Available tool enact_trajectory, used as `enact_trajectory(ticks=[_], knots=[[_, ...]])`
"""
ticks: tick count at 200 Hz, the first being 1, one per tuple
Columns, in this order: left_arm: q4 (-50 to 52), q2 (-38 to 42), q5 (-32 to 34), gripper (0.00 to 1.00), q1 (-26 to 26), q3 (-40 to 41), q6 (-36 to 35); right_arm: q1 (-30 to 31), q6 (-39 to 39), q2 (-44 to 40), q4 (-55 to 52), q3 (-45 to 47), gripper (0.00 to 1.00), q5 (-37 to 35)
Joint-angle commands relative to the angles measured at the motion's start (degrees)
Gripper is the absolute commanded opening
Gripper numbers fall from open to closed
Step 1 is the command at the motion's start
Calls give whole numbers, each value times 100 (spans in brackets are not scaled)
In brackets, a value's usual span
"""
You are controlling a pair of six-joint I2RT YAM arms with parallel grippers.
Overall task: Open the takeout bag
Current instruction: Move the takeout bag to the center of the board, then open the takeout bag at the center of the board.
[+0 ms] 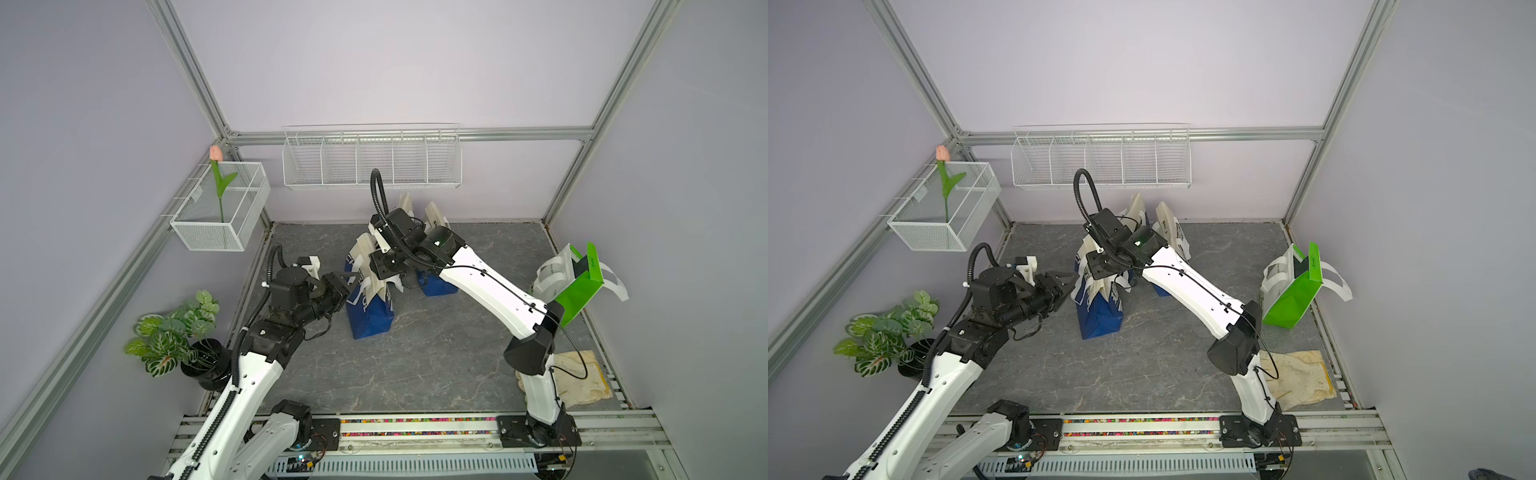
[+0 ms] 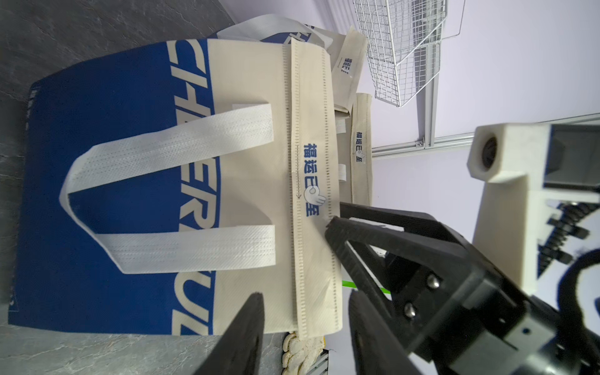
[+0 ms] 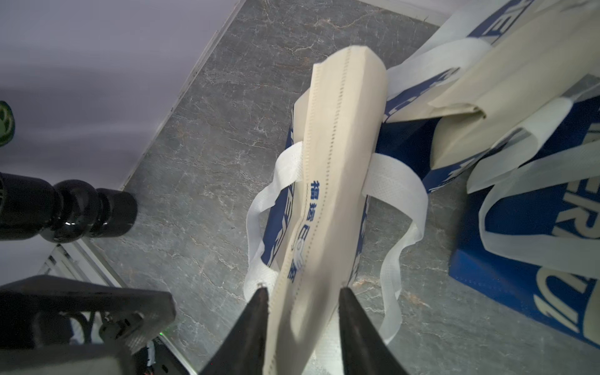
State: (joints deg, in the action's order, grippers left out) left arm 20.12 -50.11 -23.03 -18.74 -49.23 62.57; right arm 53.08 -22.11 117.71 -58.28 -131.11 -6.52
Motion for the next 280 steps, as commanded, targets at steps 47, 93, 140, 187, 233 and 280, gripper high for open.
enact_trajectory(ticks=[47, 93, 140, 187, 233, 280], knots=[[-588, -221, -539, 49, 21, 62, 1, 87, 13, -1134, 887, 1820, 7, 42], [-735, -691, -920, 50, -432, -170, -436, 11, 355, -2986, 1685, 4057, 7, 352], [-2175, -1014, -779, 50, -987, 222, 267, -439, 719, -3956, 1454, 4920, 7, 1435], [-3013, -1621, -755, 49, -1323, 352, 382, -649, 810, -4267, 1580, 5487, 8, 1838], [-4021, -1973, -778, 46, -1343, 386, 657, -701, 720, -4345, 1586, 5567, 41, 1730], [-4165, -2147, -747, 45, -1352, 344, 661, -720, 526, -3961, 1359, 4953, 57, 1100]])
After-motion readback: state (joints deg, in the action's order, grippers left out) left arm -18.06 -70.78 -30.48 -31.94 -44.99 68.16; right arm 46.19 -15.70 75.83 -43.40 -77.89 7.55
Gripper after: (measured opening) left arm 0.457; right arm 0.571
